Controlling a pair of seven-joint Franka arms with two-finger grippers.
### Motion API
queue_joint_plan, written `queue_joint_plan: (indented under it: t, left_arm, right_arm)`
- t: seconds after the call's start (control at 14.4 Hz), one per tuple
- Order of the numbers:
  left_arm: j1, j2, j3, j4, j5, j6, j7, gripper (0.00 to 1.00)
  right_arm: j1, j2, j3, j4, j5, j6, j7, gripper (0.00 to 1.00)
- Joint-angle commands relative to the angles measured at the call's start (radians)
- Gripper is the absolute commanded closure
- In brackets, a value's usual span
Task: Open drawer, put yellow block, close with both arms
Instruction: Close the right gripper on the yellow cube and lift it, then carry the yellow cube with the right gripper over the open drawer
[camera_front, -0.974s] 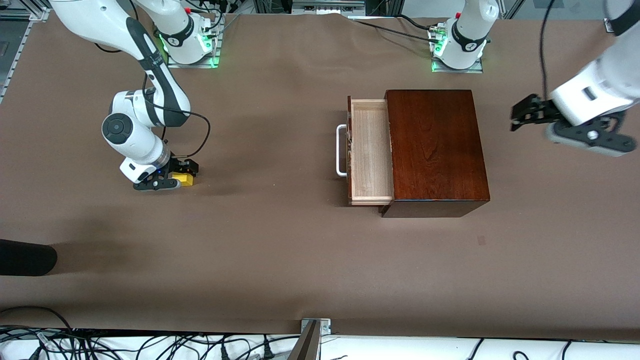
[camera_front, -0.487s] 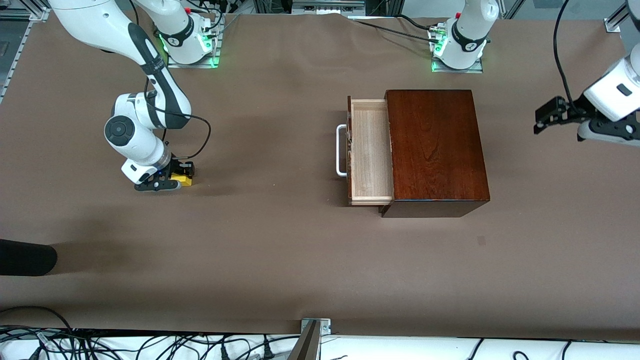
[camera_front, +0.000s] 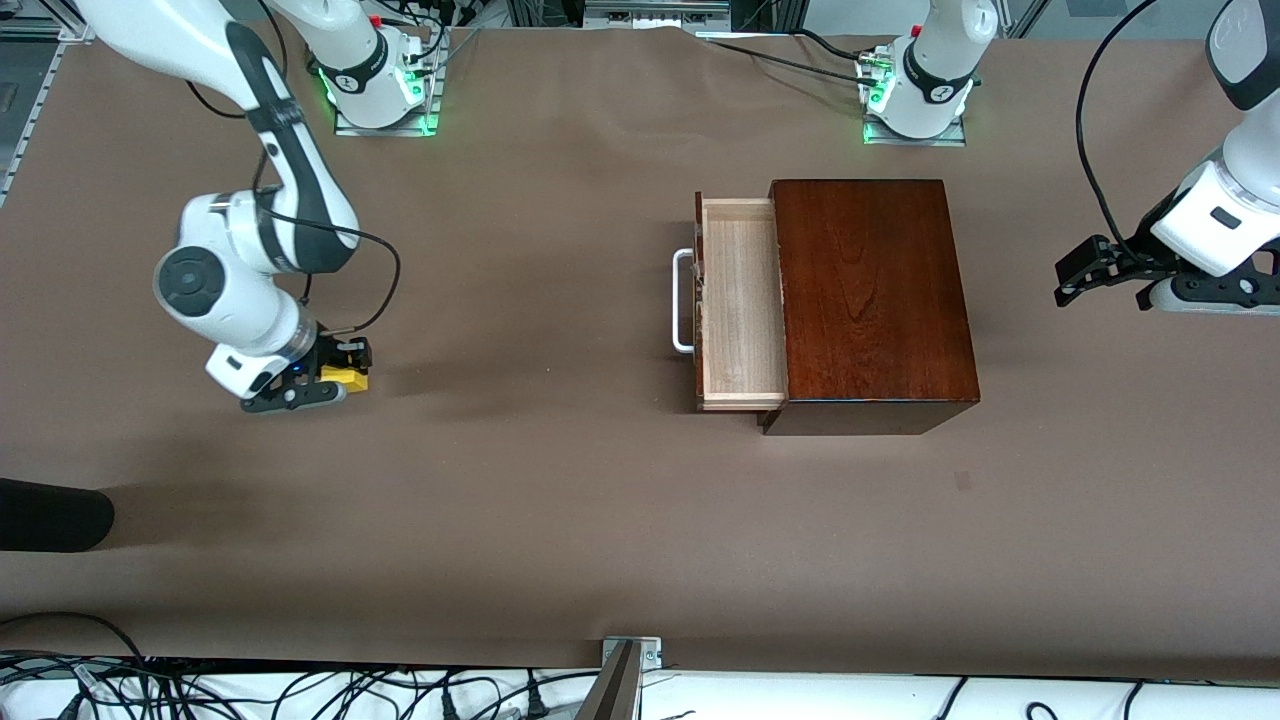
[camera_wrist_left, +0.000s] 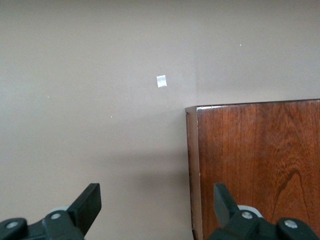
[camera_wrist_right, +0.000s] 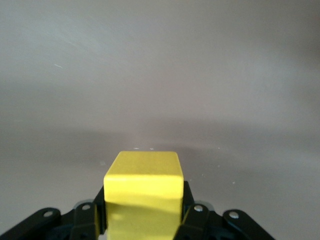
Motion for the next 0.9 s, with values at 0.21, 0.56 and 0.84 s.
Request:
queue_joint_plan:
  t: [0.21,0.56,0.84]
  left_arm:
    - [-0.003,-0.024,-0.03,0.034,-0.015,-0.083,0.05,0.0]
    - [-0.003,-0.017,-0.052,0.07,-0.029,-0.132,0.114,0.0]
    - [-0.003,-0.014,-0.058,0.077,-0.025,-0.147,0.107,0.0]
  right_arm:
    - [0.044,0.049,0.132,0.334,0.024,-0.281,-0.024,1.0]
    - [0.164,0.185,0.312,0.565,-0.002,-0.278,-0.07,1.0]
    - [0.361,0.284,0.312,0.722,-0.063,-0.268,-0.143,1.0]
